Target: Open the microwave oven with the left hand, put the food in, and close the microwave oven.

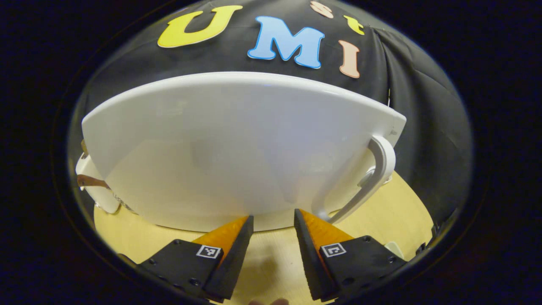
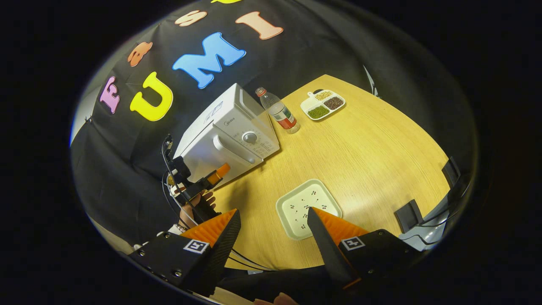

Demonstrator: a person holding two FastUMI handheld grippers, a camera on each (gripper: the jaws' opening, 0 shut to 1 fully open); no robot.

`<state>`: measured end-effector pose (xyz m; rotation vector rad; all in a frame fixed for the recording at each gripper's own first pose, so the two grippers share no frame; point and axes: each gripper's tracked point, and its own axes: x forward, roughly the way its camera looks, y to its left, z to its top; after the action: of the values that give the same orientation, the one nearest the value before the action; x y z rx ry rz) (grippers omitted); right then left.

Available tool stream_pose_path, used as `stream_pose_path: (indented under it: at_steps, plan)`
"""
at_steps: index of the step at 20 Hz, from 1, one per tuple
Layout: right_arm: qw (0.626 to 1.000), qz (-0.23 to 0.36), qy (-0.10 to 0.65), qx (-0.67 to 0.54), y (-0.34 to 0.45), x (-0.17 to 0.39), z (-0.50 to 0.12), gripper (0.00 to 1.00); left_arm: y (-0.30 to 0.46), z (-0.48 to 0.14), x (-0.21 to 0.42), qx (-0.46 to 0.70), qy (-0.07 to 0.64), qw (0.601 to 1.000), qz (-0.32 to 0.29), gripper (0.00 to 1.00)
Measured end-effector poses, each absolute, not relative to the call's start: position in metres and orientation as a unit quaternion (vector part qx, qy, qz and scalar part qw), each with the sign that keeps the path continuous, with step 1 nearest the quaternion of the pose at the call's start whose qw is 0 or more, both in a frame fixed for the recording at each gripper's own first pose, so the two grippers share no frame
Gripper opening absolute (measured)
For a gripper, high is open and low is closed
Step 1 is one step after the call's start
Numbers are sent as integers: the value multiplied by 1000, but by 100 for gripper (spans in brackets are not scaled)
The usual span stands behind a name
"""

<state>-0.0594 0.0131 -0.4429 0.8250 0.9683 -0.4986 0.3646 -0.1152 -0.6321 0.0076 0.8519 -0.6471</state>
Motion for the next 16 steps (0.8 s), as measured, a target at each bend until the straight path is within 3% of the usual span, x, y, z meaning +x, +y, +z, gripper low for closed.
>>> stream_pose_path:
  at_steps: [7, 13, 14, 16]
  plan:
    - [777, -221, 454, 377, 20, -64, -440, 97, -123, -636, 362, -4, 419, 851, -317, 72]
    - [778, -213, 454, 379, 25, -76, -433, 98, -118, -606, 362, -2, 387, 872, -300, 72]
    - [780, -208, 455, 376, 25, -78, -432, 98, -117, -599, 357, -4, 385, 872, -301, 83]
    - [785, -196, 461, 363, 25, -84, -429, 97, -111, -583, 346, -5, 379, 876, -299, 79]
